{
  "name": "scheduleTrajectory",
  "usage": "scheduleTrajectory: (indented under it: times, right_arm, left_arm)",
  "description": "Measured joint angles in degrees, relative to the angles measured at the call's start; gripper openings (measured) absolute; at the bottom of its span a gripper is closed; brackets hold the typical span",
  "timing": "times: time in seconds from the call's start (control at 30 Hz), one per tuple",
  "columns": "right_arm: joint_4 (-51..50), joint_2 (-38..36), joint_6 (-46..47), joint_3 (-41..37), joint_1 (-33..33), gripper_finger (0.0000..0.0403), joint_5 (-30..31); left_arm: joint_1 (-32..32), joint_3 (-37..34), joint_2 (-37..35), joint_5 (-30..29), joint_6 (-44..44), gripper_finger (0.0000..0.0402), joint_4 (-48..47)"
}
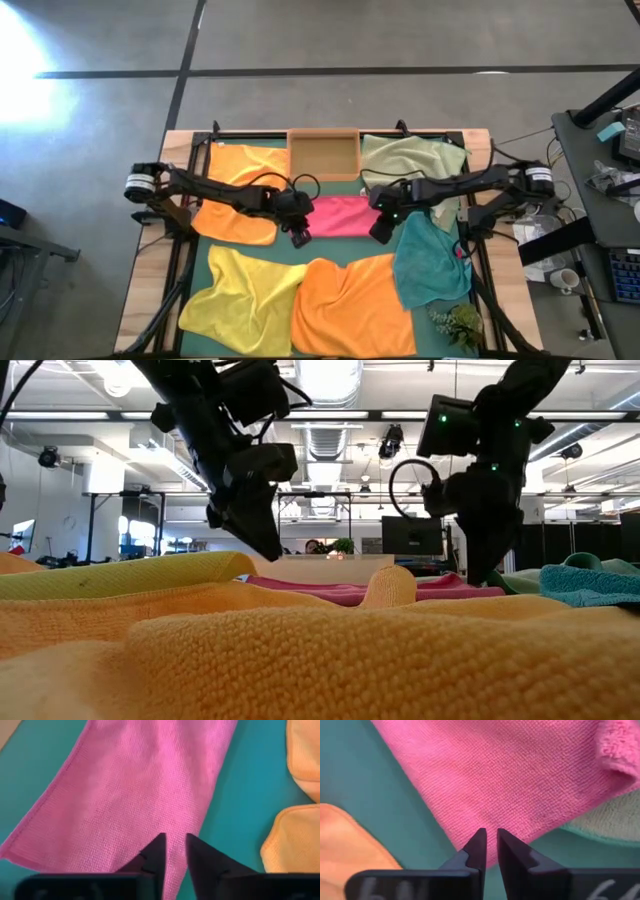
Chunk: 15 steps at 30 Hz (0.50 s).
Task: Fold microfiber towels
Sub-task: Fold the pink towel
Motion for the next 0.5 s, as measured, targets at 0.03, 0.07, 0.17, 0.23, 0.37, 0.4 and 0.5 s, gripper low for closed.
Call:
scheduleTrajectory:
  times: [0.03, 0.07, 0.17, 0.23, 0.37, 0.4, 0.5]
  right_arm:
    - [0.05, 0.24, 0.02, 0.00, 0.01, 0.0026, 0.01]
    - [0.40, 0.32, 0.23, 0.00, 0.01, 0.0024, 0.02]
    - [1.90, 0.20, 0.57, 0.00, 0.00, 0.0020, 0.02]
    - [2.56, -0.13, 0.13, 0.00, -0.05, 0.0020, 0.02]
    - [2.72, -0.72, -1.31, 0.40, -0.15, 0.0020, 0.06]
    - [2.70, -0.81, -1.91, 0.43, -0.15, 0.0020, 0.06]
    - [2.51, -1.54, -2.40, 0.50, -0.15, 0.0020, 0.07]
  left_arm:
    - [-0.07, -0.46, 0.00, 0.18, -0.02, 0.0033, 0.64]
    - [-0.22, -0.92, 0.00, 0.39, -0.31, 0.0018, 1.03]
    - [-0.44, -1.45, 0.02, 0.72, -0.39, 0.0008, 2.17]
    - [-0.45, -1.54, 0.02, 0.72, -0.39, 0.0010, 2.91]
    - [-0.41, -1.76, 0.02, 0.66, -0.38, 0.0003, 3.28]
    - [-0.39, -1.86, 0.02, 0.64, -0.38, 0.0002, 3.28]
    - [-0.38, -2.38, 0.02, 0.59, -0.44, 0.0001, 3.49]
